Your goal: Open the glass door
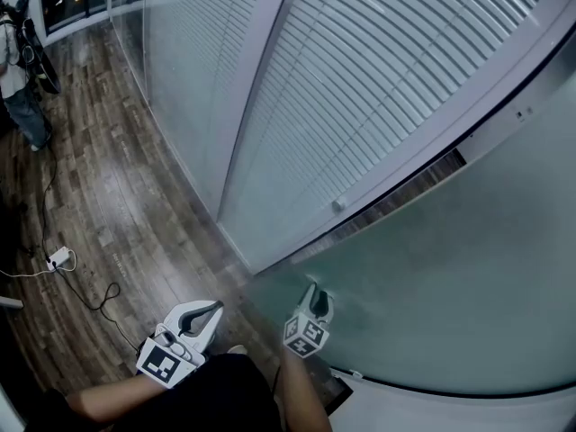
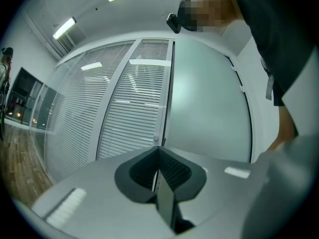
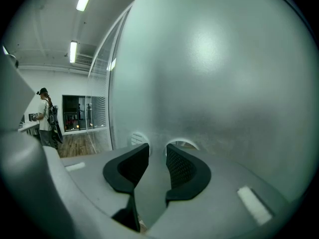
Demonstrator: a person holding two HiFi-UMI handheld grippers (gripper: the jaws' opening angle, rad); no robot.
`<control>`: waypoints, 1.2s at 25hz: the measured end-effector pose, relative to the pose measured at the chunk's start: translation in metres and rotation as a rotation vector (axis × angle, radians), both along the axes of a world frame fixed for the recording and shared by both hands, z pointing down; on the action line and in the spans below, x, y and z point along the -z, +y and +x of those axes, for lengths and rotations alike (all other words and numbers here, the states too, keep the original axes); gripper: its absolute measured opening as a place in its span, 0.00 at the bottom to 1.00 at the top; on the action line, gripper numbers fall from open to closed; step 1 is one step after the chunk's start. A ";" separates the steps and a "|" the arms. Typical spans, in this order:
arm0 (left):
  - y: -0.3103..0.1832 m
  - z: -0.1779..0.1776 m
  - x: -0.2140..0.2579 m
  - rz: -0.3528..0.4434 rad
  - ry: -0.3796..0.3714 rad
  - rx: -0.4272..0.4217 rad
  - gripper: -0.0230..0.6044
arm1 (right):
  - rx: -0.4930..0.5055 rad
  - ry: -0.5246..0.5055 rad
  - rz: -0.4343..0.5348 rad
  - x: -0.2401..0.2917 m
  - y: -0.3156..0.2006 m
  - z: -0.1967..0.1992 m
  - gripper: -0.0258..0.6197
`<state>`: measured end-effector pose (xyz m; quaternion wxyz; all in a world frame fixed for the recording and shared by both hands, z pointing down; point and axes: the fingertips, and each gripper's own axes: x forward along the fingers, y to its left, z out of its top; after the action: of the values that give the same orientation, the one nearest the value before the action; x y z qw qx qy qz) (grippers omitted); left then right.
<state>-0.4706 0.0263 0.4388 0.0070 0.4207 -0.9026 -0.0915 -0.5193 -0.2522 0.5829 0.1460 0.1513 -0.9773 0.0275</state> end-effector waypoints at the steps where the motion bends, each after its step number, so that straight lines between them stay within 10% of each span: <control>1: 0.000 0.000 0.000 0.002 0.005 -0.006 0.04 | 0.002 -0.001 0.003 0.001 0.004 0.004 0.22; 30: 0.003 0.063 0.005 0.075 0.034 -0.180 0.04 | 0.043 -0.036 0.015 0.014 0.089 0.098 0.24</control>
<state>-0.4071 0.0288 0.4341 0.0149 0.4983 -0.8569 -0.1314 -0.4210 -0.1627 0.5694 0.1277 0.1309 -0.9829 0.0195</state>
